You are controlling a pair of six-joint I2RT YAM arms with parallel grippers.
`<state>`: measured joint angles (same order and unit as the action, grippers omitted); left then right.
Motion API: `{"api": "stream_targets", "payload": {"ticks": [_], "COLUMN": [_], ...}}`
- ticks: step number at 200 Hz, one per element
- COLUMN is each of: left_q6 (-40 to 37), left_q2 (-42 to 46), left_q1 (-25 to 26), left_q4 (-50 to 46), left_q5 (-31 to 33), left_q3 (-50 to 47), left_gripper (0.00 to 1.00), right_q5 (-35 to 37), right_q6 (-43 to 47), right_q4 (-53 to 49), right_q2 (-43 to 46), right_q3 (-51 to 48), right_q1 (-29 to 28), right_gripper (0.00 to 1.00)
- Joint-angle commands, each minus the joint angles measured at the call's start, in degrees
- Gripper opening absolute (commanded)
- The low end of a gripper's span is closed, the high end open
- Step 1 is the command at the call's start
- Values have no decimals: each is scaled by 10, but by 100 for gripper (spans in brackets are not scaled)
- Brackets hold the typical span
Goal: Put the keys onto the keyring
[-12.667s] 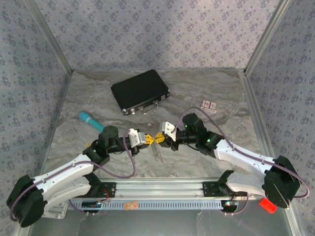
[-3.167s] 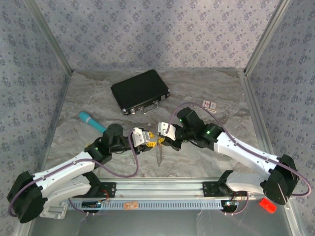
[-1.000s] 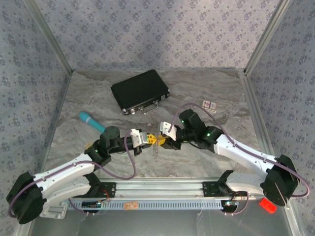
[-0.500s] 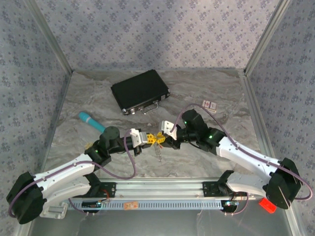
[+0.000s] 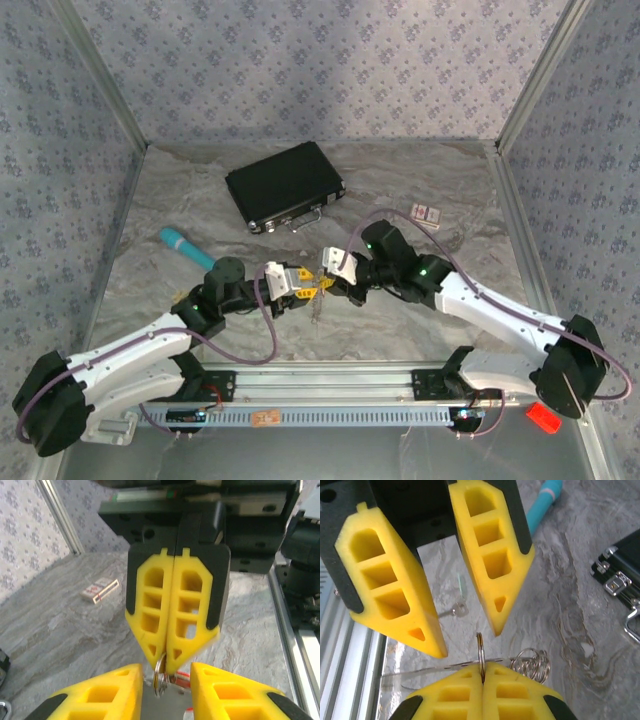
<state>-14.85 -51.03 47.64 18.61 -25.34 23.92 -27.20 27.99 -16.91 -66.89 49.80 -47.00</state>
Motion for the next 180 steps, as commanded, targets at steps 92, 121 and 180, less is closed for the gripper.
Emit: {"api": "stream_targets", "payload": {"ticks": [92, 121, 180], "left_q6": [-19, -21, -9], "left_q2": [-25, -22, -10], "left_q1": [1, 1, 2], "left_q4": [-58, -58, 8], "left_q5": [-7, -16, -44], "left_q3": [44, 44, 14], "left_gripper": [15, 2, 0], "right_q5": [69, 62, -25], "right_q6": [77, 64, -28], "right_q4": [-122, -105, 36], "right_q2": [-44, -33, 43], "right_q3": [103, 87, -26], "right_q1": [-55, -52, 4], "right_gripper": [0, 8, 30]}}
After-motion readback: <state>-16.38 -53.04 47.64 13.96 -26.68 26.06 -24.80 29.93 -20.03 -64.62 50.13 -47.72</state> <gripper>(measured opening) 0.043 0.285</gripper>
